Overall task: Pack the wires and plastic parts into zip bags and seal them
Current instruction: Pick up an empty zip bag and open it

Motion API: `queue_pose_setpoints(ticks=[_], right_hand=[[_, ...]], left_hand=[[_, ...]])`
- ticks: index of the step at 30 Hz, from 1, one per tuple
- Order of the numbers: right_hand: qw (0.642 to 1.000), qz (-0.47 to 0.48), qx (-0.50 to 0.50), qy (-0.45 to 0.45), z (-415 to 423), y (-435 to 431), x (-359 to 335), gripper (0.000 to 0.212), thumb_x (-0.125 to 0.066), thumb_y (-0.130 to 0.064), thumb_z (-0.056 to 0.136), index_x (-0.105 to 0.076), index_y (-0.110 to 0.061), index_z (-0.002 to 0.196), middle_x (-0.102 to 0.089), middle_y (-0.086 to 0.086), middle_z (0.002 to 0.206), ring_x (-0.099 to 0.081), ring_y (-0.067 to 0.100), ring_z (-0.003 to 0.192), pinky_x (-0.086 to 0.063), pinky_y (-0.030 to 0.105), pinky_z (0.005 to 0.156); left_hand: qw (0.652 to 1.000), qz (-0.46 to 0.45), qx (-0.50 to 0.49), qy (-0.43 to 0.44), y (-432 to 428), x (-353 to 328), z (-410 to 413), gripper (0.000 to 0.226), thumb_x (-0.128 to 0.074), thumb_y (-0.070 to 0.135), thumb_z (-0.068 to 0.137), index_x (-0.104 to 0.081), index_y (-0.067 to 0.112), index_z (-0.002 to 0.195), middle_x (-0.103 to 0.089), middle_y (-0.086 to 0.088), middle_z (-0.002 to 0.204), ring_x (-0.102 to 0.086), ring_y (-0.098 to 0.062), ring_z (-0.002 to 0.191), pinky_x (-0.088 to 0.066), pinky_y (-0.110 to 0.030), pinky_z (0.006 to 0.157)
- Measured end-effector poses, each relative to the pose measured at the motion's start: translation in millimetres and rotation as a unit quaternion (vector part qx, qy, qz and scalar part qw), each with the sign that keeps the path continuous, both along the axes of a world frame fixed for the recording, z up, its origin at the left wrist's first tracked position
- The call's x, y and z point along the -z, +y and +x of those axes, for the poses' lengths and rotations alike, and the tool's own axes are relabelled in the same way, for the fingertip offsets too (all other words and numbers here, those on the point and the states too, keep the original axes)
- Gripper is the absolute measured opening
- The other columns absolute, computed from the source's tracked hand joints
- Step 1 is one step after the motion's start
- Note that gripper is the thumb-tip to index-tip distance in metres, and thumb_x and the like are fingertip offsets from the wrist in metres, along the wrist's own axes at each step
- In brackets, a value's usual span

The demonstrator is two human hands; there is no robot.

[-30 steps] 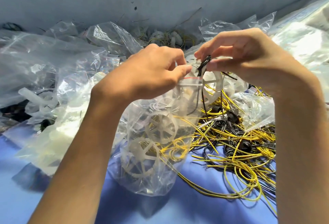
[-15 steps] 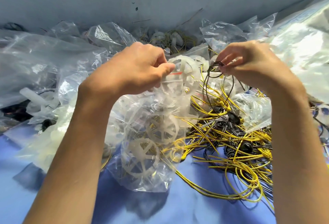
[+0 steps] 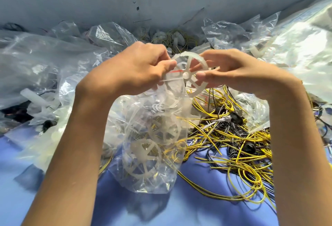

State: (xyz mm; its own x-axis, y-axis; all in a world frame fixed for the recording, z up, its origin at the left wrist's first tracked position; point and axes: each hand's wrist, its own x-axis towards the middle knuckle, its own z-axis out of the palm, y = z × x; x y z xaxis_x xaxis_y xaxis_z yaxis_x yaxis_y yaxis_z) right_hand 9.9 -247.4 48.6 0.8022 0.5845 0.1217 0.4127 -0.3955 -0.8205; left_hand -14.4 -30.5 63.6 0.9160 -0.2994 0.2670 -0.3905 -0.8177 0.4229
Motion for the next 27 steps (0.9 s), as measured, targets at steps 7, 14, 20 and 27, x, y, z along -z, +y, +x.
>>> queue_pose_setpoints(ticks=[7, 14, 20, 27], right_hand=[[0.997, 0.044, 0.060, -0.020, 3.2, -6.6, -0.7, 0.011, -0.066, -0.016, 0.086, -0.068, -0.007, 0.091, -0.073, 0.009, 0.083, -0.072, 0.021, 0.079, -0.058, 0.025, 0.066], [0.984, 0.084, 0.141, -0.073, 3.5, -5.0, -5.4, 0.004, -0.064, -0.018, 0.090, -0.067, -0.018, 0.088, -0.074, 0.001, 0.079, -0.072, 0.013, 0.075, -0.056, 0.024, 0.061], [0.961, 0.181, 0.178, -0.107, -3.8, 21.3, -13.1, 0.006, -0.066, -0.020, 0.089, -0.065, -0.022, 0.084, -0.073, 0.008, 0.075, -0.071, 0.017, 0.070, -0.058, 0.031, 0.061], [0.984, 0.127, 0.120, -0.037, -8.3, 25.7, -14.3, 0.015, -0.065, -0.024, 0.089, -0.066, -0.010, 0.089, -0.074, 0.010, 0.080, -0.071, 0.020, 0.068, -0.058, 0.030, 0.063]], left_hand=[[0.999, -0.013, 0.024, 0.040, 2.1, -2.8, -2.3, 0.036, -0.045, 0.051, 0.089, -0.061, 0.019, 0.093, -0.068, 0.020, 0.070, -0.059, 0.007, 0.060, -0.042, -0.012, 0.056], [0.995, 0.053, 0.027, 0.083, 13.9, -8.1, -6.7, 0.036, -0.045, 0.054, 0.088, -0.065, 0.023, 0.088, -0.067, 0.021, 0.079, -0.062, 0.001, 0.084, -0.048, -0.025, 0.076], [0.995, -0.019, 0.093, 0.036, 7.2, -7.8, -10.3, 0.027, -0.055, 0.000, 0.088, -0.067, 0.022, 0.079, -0.070, 0.008, 0.074, -0.063, -0.001, 0.071, -0.047, -0.015, 0.061], [0.991, -0.066, 0.118, -0.001, 3.3, -7.9, -13.0, 0.008, -0.065, 0.016, 0.087, -0.070, 0.017, 0.081, -0.069, 0.004, 0.065, -0.064, -0.010, 0.060, -0.043, -0.011, 0.051]])
